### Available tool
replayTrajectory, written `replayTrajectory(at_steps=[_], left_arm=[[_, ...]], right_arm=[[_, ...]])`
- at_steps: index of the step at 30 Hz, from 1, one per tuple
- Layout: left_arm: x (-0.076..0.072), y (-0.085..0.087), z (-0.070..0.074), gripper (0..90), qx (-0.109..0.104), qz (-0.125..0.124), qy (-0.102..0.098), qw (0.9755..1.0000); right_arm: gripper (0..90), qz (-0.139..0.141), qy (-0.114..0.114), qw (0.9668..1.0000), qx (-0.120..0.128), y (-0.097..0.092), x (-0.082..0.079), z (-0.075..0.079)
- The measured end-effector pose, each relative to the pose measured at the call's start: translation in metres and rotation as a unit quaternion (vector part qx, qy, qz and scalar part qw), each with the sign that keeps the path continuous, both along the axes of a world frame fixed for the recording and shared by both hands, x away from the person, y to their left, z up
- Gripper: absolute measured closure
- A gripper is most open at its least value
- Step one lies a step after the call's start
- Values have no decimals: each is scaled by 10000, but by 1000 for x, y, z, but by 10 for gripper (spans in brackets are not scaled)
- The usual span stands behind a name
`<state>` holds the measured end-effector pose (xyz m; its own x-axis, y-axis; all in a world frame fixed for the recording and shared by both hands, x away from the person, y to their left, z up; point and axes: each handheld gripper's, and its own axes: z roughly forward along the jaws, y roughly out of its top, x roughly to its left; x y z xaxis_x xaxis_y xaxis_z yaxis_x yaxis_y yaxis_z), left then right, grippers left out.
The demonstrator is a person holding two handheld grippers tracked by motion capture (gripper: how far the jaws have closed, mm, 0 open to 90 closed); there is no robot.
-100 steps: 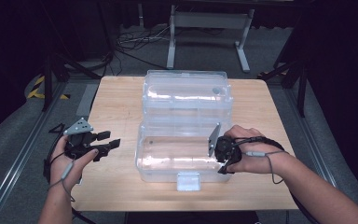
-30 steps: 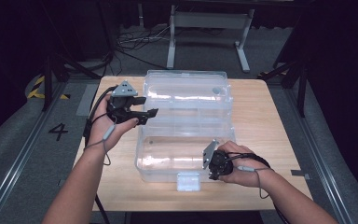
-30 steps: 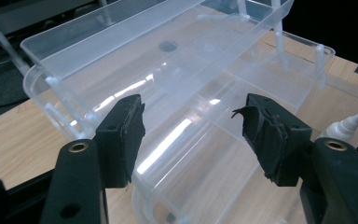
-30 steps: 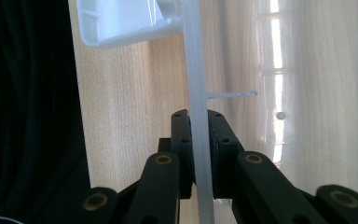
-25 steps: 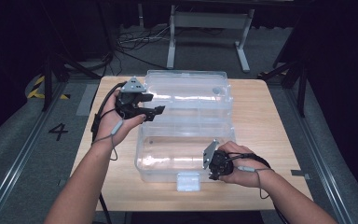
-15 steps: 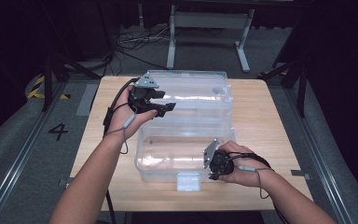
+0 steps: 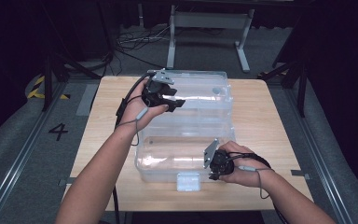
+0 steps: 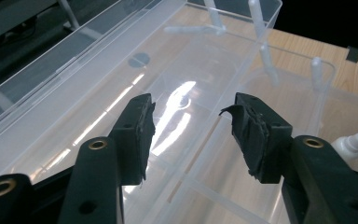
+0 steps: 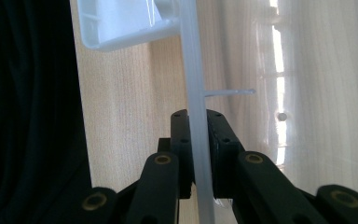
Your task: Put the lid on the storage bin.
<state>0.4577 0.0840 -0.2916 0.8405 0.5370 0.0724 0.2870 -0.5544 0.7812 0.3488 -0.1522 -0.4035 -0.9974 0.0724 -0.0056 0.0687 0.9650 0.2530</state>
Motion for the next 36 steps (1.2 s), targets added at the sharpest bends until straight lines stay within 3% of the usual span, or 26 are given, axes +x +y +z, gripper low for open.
replayTrajectory(at_steps=[8,12,17,22,23,28,36], left_arm=[[12,-16,-3,493,281,-382,71,9989],[15,-20,-5,499,260,-468,108,9985],[22,-25,-10,540,193,-685,337,9969],[25,-29,-14,641,377,-820,567,9943],[26,-30,-15,666,422,-843,662,9933],[25,-32,-15,723,506,-753,676,9936],[26,-33,-13,800,577,-865,724,9919]], right_arm=[[833,3,-12,10000,18,-1,0,0],[833,1,-3,10000,35,-2,0,0],[833,-23,12,10000,67,-2,0,0],[833,-28,18,10000,81,-3,0,0],[833,-24,19,10000,75,-3,0,0],[832,-36,30,10000,71,-2,0,0],[831,-46,51,9999,86,-3,1,-1]])
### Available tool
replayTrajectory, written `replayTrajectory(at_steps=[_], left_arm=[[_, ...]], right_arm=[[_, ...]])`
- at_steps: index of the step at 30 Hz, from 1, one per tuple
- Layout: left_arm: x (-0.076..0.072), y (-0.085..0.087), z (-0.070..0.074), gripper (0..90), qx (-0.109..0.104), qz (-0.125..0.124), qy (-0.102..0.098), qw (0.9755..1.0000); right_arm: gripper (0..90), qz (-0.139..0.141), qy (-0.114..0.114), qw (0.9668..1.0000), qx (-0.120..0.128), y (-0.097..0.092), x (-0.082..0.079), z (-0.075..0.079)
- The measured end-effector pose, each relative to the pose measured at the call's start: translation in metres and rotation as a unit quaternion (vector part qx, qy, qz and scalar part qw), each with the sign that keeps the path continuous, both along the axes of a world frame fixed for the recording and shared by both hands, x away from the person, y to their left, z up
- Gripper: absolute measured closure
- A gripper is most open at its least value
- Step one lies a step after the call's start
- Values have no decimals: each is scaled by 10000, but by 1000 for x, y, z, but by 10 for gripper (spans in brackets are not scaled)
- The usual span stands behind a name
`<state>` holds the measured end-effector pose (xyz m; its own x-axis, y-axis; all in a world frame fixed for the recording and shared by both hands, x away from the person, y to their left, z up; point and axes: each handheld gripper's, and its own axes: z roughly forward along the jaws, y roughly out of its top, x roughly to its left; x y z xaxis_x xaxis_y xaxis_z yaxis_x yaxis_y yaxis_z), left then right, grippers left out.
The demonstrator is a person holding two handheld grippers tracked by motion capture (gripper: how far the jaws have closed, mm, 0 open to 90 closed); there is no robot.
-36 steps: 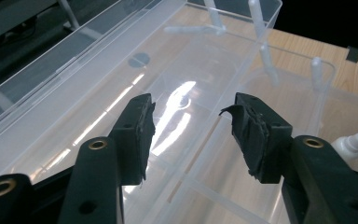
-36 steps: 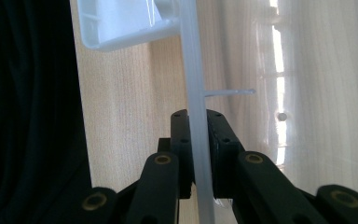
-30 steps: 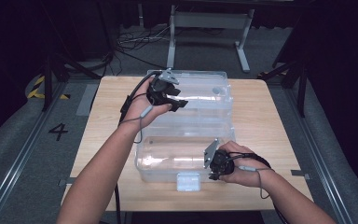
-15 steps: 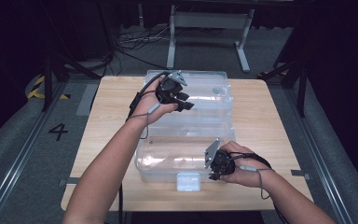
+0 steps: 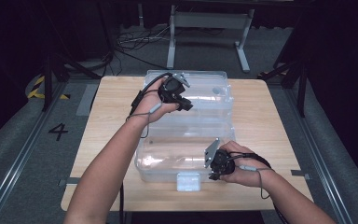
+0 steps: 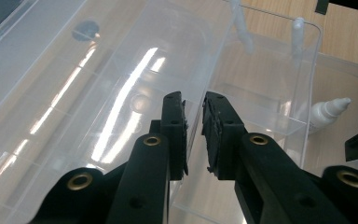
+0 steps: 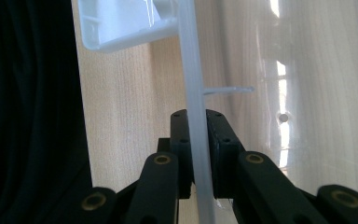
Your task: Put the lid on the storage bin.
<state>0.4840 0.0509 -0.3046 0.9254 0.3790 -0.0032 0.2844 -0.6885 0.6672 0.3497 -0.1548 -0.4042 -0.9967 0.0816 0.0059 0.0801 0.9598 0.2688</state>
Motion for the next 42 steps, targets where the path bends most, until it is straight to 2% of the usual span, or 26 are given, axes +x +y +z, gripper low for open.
replayTrajectory(at_steps=[2,6,21,32,42], left_arm=[[0,0,0,806,-19,-50,39,10000],[-4,-1,1,815,65,-84,-65,9999],[-17,-2,7,828,149,-230,-134,9995],[-31,1,10,837,75,-346,-123,9993],[-46,3,12,843,89,-468,-173,9987]], right_arm=[[831,-11,7,10000,-3,0,0,0],[831,-33,8,10000,32,-1,0,0],[831,9,-5,10000,78,-1,0,-1],[831,-5,-15,9999,124,-2,0,-2],[831,-50,-82,9998,185,-4,-2,-2]])
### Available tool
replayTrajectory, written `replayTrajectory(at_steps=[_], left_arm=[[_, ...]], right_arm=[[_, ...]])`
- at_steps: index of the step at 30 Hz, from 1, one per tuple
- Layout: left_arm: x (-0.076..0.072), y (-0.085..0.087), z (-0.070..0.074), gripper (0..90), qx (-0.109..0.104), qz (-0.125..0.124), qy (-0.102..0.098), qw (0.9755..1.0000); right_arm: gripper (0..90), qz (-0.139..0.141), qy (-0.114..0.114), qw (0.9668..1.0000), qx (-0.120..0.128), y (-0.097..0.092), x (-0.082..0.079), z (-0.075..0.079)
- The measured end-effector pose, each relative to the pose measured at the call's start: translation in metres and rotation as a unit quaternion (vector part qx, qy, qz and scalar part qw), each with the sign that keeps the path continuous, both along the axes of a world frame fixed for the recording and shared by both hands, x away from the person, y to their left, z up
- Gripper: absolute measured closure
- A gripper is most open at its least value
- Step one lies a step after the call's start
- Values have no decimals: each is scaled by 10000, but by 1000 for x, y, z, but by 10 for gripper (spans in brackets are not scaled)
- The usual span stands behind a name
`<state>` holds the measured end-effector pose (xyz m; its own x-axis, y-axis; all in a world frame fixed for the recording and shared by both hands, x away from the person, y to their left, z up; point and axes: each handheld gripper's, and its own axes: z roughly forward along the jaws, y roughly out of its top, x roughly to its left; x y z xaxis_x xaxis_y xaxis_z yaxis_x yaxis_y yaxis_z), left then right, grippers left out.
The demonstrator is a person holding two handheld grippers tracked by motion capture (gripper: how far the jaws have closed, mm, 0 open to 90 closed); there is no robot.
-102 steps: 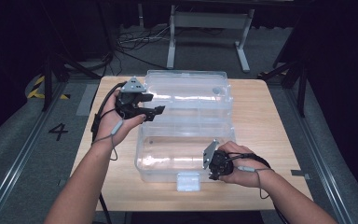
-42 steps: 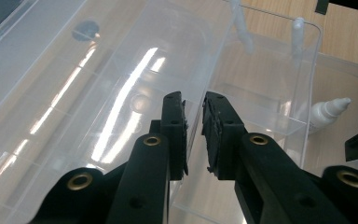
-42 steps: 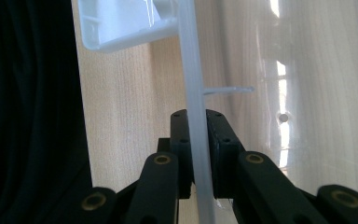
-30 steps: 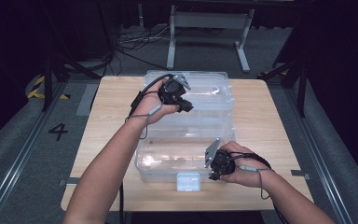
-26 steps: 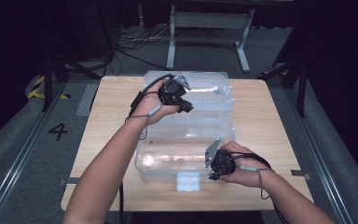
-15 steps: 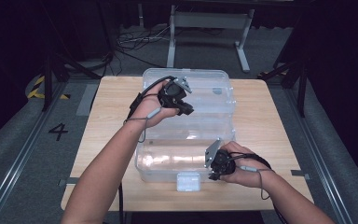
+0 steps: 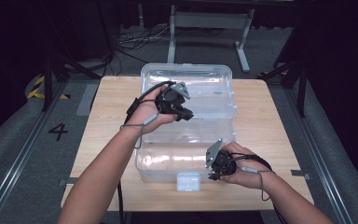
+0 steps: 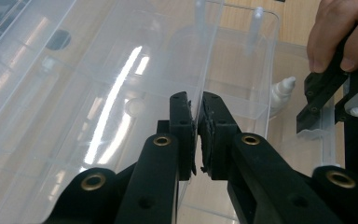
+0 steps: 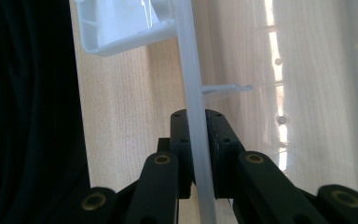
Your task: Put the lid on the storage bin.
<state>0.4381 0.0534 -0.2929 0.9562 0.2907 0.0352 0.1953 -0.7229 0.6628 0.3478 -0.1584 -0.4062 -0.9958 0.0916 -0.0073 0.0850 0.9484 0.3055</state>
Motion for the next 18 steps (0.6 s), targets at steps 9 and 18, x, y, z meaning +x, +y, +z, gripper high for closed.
replayTrajectory(at_steps=[9,18], left_arm=[[-9,2,1,850,82,-111,20,9999],[-16,0,1,855,140,-228,-10,9996]], right_arm=[[831,18,-176,9998,-71,1,-4,0],[817,14,-332,9993,-143,2,-8,0]])
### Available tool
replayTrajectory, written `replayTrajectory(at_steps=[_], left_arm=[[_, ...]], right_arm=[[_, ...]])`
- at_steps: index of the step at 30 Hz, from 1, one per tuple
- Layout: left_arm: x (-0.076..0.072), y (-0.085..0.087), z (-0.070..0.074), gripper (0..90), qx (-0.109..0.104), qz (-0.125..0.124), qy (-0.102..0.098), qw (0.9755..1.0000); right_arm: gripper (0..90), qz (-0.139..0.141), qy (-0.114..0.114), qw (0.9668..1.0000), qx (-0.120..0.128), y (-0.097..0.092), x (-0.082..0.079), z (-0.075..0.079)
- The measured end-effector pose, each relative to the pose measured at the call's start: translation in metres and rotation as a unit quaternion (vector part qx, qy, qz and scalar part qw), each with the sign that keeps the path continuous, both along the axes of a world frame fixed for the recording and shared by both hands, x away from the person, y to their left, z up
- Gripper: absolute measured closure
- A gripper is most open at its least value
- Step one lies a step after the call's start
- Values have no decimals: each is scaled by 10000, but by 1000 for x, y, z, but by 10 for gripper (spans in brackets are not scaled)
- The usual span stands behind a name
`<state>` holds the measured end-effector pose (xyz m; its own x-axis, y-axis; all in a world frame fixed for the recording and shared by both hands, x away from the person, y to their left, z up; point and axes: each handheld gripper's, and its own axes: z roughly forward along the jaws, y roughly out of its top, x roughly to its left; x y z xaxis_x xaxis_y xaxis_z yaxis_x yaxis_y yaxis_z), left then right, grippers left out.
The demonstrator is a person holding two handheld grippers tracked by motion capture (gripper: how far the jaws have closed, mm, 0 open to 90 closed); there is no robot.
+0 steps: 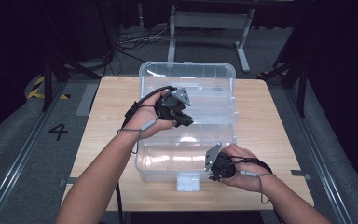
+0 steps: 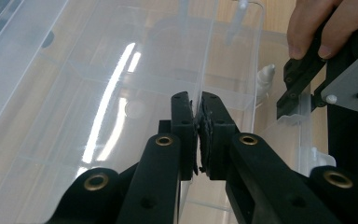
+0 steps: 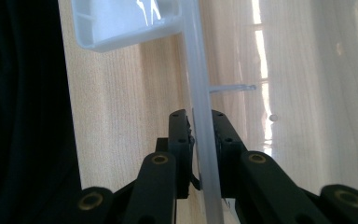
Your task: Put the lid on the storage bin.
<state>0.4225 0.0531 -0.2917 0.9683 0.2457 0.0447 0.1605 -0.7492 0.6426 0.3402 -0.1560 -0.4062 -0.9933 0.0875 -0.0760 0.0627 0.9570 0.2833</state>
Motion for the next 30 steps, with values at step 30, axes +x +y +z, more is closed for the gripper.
replayTrajectory(at_steps=[30], left_arm=[[-22,-2,-5,865,131,-268,154,9994]], right_arm=[[813,-44,-136,9999,-31,1,-4,0]])
